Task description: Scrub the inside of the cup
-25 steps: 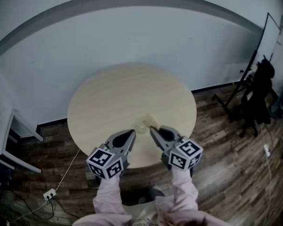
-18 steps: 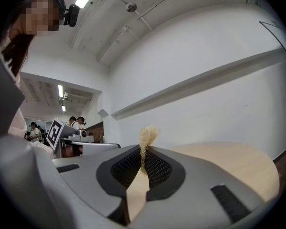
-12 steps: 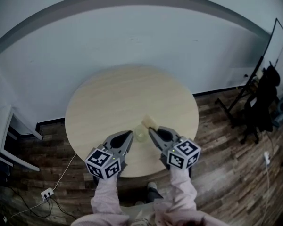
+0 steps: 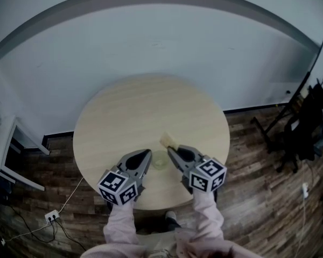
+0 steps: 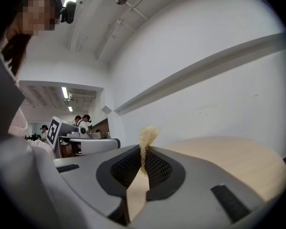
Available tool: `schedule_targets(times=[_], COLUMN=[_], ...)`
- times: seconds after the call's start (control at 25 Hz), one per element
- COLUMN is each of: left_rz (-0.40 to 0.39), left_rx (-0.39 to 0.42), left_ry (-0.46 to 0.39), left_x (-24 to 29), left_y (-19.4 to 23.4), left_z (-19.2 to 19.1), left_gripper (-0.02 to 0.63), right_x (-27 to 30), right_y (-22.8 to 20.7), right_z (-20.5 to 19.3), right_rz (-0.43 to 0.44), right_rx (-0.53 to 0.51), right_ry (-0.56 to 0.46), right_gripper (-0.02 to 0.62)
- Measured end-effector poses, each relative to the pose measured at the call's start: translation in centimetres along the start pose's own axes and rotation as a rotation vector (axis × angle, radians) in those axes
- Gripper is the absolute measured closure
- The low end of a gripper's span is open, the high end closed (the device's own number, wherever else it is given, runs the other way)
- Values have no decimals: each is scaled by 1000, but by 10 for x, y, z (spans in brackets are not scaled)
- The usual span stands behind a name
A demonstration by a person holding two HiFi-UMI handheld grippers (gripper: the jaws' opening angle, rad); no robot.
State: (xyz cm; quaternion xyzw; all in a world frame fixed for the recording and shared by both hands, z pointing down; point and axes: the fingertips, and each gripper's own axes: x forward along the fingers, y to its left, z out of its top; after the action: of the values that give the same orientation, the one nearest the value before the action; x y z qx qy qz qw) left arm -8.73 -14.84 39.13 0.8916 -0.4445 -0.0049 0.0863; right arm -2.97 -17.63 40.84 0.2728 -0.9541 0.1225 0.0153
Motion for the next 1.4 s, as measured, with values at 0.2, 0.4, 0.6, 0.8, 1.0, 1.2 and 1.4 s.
schedule_targets(times=[0.2,0.4,0.6,0.8,1.0,1.2,1.4], left_rz=[50,96,162,178,206,187,175], left_rx=[11,3,18,20,4,-2,-11], left_ry=[-17,-19,-5,28,67,108,144], left_x=[10,20,26,26,21,17,14], left_y=[9,17,26,31,41,41,42], left_z=[2,1,-6,-17,-38,-62,-83], left_gripper=[612,612,612,611,611,541,451], right_x=[9,18,25,29,34,39,43], right_y=[-13,-22,-28,-32,-38,-45,-44], right_z=[-3,-4,-9,-13,-22,-34,-50], right_rz=[40,84,122,132,131,127,148], right_rx=[4,14,1,12,22,28,-14], right_ry=[16,39,66,84,112,149,230], right_gripper=[577,577,577,577,577,577,577])
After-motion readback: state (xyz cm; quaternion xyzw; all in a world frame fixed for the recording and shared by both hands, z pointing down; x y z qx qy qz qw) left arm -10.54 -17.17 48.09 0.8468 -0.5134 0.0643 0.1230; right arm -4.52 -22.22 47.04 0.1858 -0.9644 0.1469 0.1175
